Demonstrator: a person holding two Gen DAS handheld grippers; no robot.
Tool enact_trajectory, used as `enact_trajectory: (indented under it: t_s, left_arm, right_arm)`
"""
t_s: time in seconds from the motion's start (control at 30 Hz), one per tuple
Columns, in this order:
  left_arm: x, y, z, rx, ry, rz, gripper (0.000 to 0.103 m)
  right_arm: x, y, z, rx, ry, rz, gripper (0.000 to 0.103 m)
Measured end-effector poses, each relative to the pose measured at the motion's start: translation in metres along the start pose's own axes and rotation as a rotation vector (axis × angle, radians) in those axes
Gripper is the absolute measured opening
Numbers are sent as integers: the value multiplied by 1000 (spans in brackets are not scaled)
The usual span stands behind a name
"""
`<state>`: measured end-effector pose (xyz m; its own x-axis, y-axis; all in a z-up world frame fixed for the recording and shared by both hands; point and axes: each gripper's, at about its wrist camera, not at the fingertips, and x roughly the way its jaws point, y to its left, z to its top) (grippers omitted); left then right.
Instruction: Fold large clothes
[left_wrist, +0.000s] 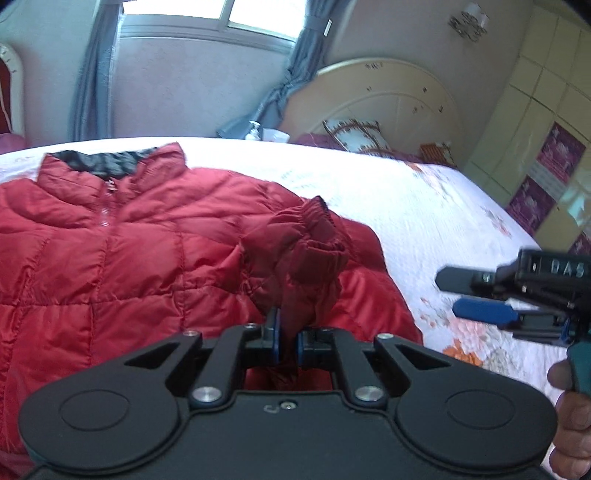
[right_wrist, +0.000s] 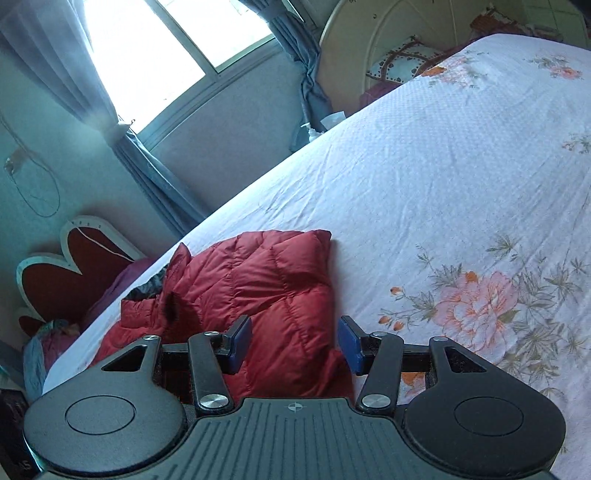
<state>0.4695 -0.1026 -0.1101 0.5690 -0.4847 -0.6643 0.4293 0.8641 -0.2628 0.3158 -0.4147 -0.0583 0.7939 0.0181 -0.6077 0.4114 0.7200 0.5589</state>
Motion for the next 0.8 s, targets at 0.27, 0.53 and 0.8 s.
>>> enact_trajectory:
  t_s: [0.27,0.53,0.8]
  left_arm:
    - [-56,18,-5,-29,-83,-65,52]
    - [-140,155,-19,-168,-233,342,42]
    - [-125,201,-30,-147,-177,381,31]
  right_arm:
    - [10,17,0,-49,2,89,91]
    - [63,42,-15,-153,163,79,44]
    - [39,69,-21,-360,41,53,8]
